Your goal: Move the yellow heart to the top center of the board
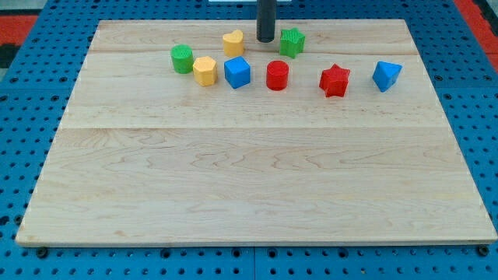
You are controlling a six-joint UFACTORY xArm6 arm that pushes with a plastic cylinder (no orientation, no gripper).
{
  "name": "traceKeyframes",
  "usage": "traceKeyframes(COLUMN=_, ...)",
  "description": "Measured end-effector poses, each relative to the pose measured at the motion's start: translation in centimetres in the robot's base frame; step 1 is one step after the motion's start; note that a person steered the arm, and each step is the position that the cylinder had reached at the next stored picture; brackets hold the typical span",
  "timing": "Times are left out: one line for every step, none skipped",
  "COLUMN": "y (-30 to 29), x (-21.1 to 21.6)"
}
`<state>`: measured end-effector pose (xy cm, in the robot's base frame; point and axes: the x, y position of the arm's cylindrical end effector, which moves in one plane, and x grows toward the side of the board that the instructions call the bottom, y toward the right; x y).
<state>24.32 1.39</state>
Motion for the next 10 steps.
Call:
traceKeyframes(y=-1.7, x=1.9)
traceKeyframes(y=0.7, x=2.8)
traceKeyframes(y=5.9, x=1.8)
traceKeyframes(y=7.8, x=-0.1)
traceKeyframes(y=6.0, x=2.0)
traceKeyframes(y=2.8, x=5.8)
traceKeyframes(y=-3.4, x=5.5)
traceKeyframes(y=-7.8, x=4.4)
traceKeyframes(y=-8.7, x=2.1)
traceKeyframes(y=-4.1, x=2.0)
